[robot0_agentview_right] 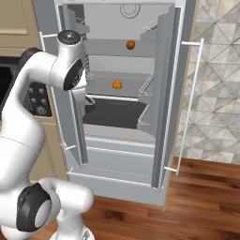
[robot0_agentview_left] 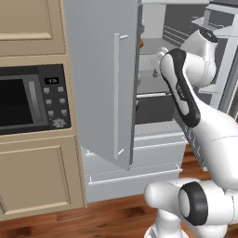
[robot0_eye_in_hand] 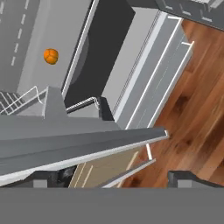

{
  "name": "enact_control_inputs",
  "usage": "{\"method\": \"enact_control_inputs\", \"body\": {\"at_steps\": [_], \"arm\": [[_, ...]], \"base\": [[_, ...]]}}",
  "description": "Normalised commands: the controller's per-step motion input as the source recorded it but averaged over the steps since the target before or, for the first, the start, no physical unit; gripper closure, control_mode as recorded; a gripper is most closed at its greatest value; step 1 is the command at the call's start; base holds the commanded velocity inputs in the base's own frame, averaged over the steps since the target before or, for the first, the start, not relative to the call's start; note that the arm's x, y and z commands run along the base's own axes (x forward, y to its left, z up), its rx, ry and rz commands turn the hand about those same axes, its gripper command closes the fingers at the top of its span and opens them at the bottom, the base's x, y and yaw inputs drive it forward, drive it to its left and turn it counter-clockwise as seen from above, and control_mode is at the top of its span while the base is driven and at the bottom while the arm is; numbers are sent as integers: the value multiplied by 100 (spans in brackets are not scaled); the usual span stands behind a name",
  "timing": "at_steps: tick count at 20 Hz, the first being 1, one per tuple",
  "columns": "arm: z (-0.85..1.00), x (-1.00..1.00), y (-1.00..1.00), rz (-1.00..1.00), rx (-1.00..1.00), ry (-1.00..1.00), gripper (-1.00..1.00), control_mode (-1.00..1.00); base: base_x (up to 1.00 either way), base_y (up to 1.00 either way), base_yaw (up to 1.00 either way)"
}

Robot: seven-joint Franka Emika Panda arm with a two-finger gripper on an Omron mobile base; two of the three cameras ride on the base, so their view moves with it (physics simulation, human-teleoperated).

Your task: Retrieve the mango and orange from the fridge and place them into the bowl on the dining table.

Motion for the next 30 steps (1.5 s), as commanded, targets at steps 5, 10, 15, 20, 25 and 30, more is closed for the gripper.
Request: {"method": "enact_control_inputs", "body": {"at_steps": [5,10,15,20,25,30], "arm": [[-4,12,0,0,17,-29,-100,-100],[-5,23,0,0,12,-33,-100,-100],[0,27,0,0,6,-9,-100,-100],[0,47,0,0,2,3,-100,-100],[0,55,1,0,2,0,-100,-100],[-6,48,9,0,3,0,-100,-100]], "base": [[0,0,0],[0,0,0],[0,0,0],[0,0,0],[0,0,0],[0,0,0]]}}
